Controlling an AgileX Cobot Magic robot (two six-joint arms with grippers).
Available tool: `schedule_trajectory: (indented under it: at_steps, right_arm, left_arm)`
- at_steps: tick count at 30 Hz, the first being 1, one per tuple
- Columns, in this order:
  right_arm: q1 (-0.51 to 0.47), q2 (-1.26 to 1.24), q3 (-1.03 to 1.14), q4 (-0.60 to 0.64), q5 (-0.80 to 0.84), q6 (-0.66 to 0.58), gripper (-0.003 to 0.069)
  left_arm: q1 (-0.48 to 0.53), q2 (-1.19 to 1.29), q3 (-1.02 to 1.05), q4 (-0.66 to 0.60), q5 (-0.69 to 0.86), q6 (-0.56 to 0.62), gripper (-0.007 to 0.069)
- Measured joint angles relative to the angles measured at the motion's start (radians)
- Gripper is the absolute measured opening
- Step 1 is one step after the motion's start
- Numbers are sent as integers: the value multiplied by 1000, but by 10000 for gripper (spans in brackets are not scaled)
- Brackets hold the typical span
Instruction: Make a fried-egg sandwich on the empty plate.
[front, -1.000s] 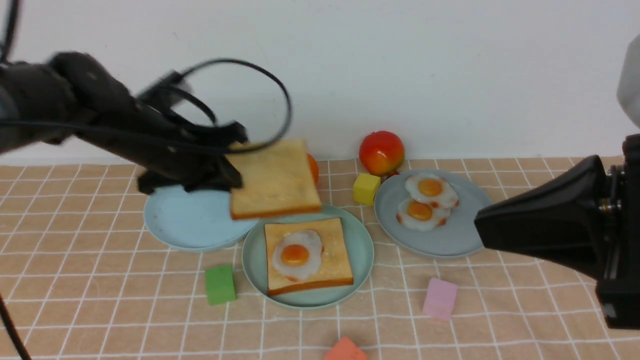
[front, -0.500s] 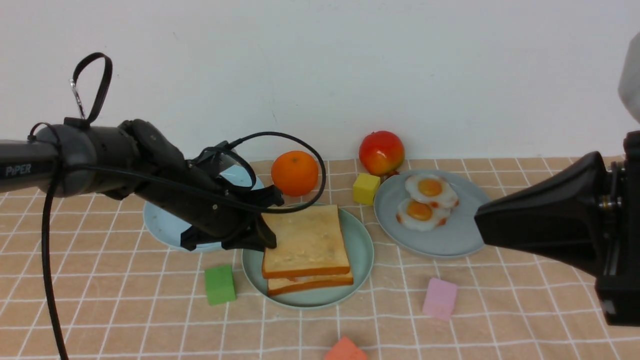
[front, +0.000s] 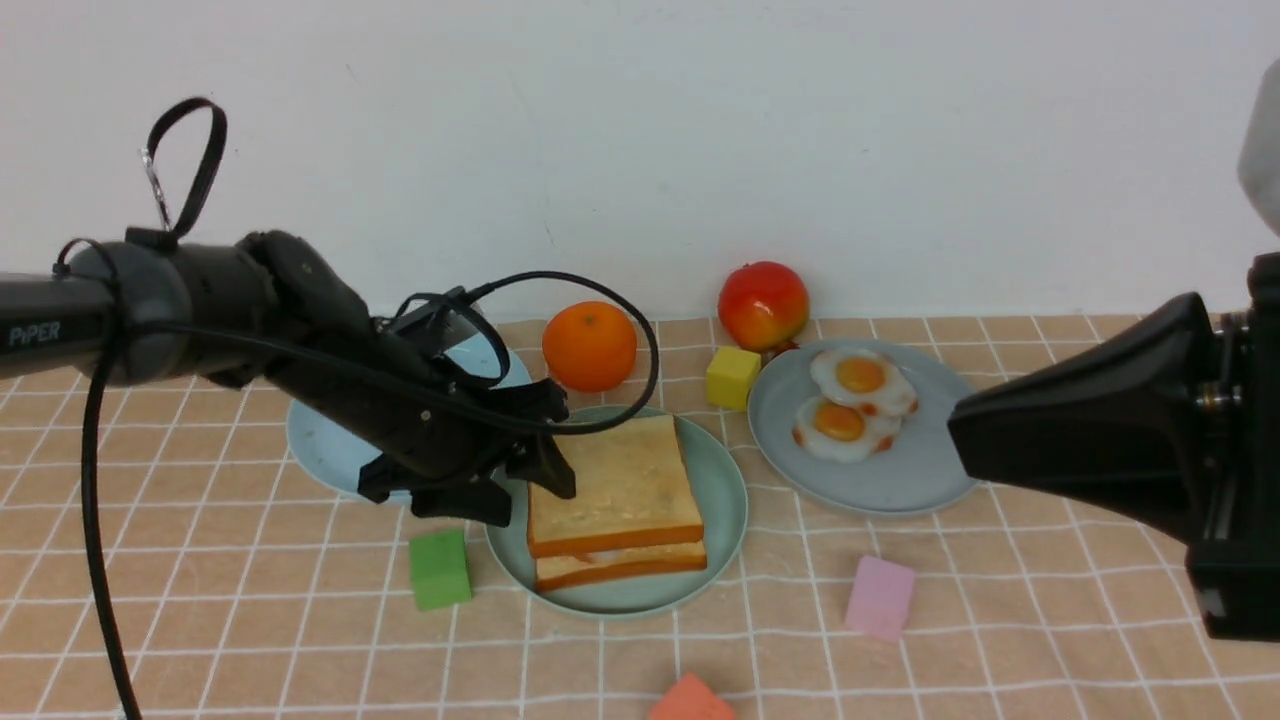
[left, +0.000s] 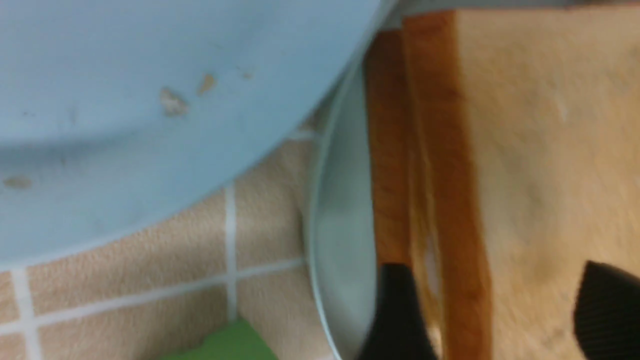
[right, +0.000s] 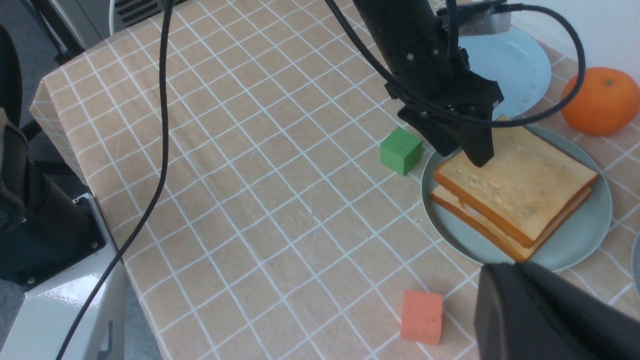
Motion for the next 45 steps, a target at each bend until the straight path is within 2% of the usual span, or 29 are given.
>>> schedule_trajectory:
  at_steps: [1,4,8,10,14,17,18,20,21,22,23,24,28,32,35,37,41,45]
  right_arm:
    - [0,0,0,-10,-1,4,32]
    - [0,0,0,-29,13,65,35]
    - [0,-5,1,-60,25,184,41]
    - [0,-14,8,-64,15,192,42]
    - [0,-100,103,-47,-115,164,45]
    - [0,-209,242,-24,-249,106,48]
    - [0,-216,251,-22,-257,102,49]
    - [0,-326,386,6,-346,57,50]
    - [0,-334,395,9,-351,54,50]
    - [0,-399,466,21,-378,40,50]
    - [0,-407,474,21,-380,40,50]
    - [0,-464,528,33,-388,33,52]
    - [0,-608,643,50,-379,29,58]
    - [0,-722,709,54,-366,26,63]
    - [0,-760,729,54,-355,26,64]
    - [0,-786,747,55,-337,26,64]
    - [0,-790,763,58,-313,26,69]
    - [0,-790,769,54,-288,26,76]
  left_arm:
    - [4,-10,-28,31,45,0,517]
    - [10,-51,-82,77,130,-1,547]
    - [13,-165,-108,96,228,-13,533]
    - [13,-204,-108,94,255,-15,516]
    - [13,-352,-94,87,368,-26,389]
    - [13,-509,-17,87,428,-37,234]
    - [13,-521,-10,87,431,-37,224]
    - [13,-692,106,90,471,-38,86]
    - [13,-719,125,91,474,-38,68]
    - [13,-813,195,95,483,-41,10]
    - [13,-827,206,96,484,-41,4]
    - [13,-943,291,99,487,-54,-13]
    - [13,-1223,469,112,447,-119,-13]
    - [13,-1571,621,138,314,-163,-13]
    - [13,-1754,671,156,237,-175,-13]
    - [13,-1919,701,190,198,-227,-13]
    - [13,-1985,734,285,233,-418,-13]
    - [13,-1985,748,325,301,-517,-13]
